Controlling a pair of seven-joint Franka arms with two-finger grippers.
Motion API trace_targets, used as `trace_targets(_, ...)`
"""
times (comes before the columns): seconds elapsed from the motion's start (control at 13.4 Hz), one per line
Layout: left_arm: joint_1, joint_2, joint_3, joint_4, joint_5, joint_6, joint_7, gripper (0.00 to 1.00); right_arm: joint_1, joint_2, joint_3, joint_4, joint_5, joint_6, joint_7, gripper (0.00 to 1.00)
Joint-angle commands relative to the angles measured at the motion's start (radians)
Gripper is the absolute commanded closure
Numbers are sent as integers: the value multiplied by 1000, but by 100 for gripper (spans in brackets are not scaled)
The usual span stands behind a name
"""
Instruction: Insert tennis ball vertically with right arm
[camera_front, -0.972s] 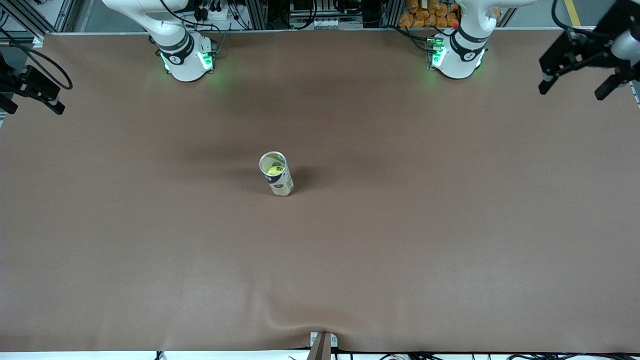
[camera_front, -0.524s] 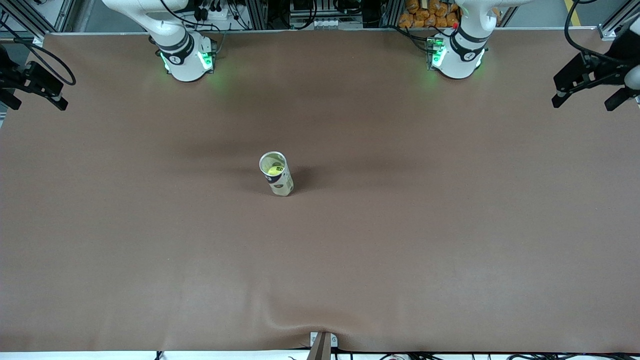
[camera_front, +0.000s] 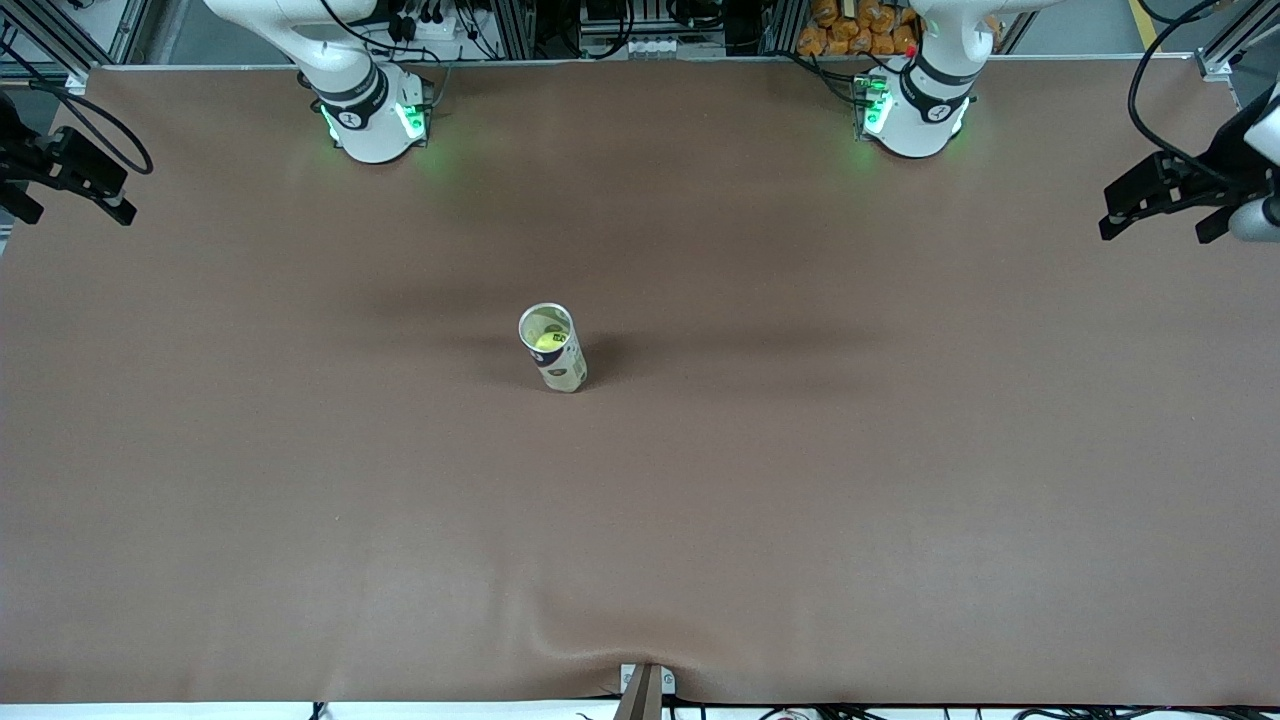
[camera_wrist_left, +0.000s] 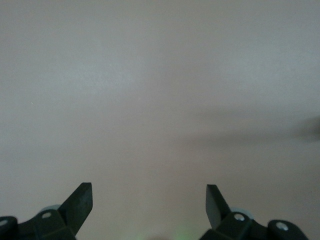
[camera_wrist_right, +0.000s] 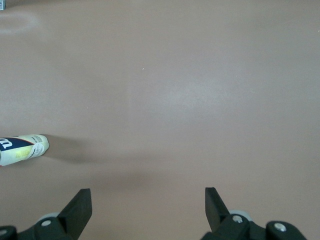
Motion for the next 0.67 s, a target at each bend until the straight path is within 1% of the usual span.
trace_targets(0.0,36,2,-6,-8,-21,-6,23,0,-13,-26,10,-26,-16,10,-9,0)
trace_targets(0.15,33,-3,-9,-21,-14,-2,26,0,-13,-28,10,-26,-16,10,-9,0)
trace_targets(0.37,38,-29,-9,-80,-7,23,12,0,-13,-28,9,-26,-16,10,-9,0)
trace_targets(0.6,36,-30,-19,-81,19,25,-52,0,-13,-28,10,-26,-16,10,-9,0)
